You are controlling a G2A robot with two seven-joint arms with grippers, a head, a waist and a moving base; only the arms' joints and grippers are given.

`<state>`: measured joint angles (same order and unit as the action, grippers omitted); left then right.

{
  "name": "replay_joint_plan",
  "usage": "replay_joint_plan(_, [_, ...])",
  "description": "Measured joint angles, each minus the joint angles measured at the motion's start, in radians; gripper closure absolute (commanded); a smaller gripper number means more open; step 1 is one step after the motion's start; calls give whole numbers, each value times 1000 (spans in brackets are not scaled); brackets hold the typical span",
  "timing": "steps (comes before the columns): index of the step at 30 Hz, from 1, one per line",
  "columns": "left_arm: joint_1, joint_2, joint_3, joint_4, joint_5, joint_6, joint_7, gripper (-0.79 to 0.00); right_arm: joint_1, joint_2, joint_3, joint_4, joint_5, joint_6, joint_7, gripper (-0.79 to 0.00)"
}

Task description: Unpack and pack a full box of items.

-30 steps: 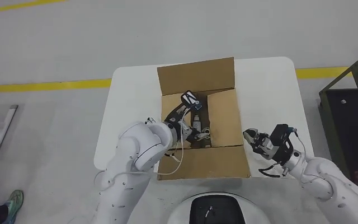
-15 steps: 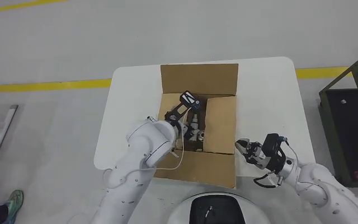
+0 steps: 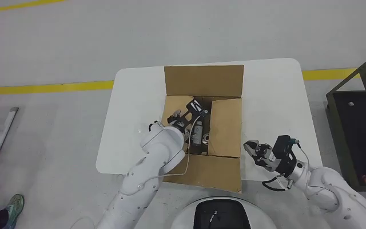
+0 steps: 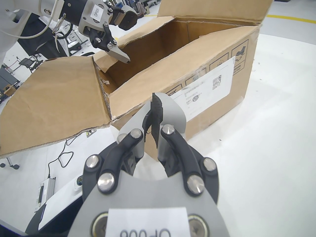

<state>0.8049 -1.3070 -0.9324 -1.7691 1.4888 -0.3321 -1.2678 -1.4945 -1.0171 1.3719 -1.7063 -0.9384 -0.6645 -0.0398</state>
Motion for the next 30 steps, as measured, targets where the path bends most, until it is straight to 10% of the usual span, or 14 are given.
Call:
replay_joint_plan(3, [6,0,-2,0,21,1,9,0,0,-1,0,-3,-12,2,1,0])
replay_joint_plan(30, [58,-5,-173,-153,-299,105,13,0,8,5,169,-75,174,8,36,0])
